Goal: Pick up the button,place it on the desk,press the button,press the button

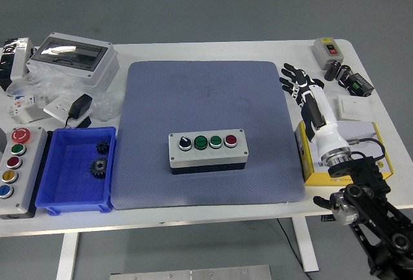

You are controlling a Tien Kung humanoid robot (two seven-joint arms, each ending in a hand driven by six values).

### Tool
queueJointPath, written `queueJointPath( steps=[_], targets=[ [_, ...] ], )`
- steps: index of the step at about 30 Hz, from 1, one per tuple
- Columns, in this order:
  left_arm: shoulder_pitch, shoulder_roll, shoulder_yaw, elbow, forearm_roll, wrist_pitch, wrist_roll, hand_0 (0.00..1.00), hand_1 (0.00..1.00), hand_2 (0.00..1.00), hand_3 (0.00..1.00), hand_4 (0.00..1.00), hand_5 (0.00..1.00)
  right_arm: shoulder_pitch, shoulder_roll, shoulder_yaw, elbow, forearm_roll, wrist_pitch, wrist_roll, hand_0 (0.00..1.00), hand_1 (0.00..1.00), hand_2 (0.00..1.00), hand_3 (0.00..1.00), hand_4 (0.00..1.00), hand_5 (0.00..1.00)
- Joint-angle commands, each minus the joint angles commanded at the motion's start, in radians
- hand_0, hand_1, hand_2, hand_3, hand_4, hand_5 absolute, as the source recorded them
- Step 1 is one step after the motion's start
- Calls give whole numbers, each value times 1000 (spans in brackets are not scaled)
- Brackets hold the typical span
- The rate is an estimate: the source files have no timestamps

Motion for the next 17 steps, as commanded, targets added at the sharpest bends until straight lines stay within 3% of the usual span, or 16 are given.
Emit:
queueJointPath(
  steps=[17],
  targets=[
    [-1, -5, -1, 0, 0, -1, -4, 625, 622, 560, 610, 688, 231, -6, 3, 38, 7, 32, -22, 25, 911, 858, 874, 859, 998, 967]
  ],
)
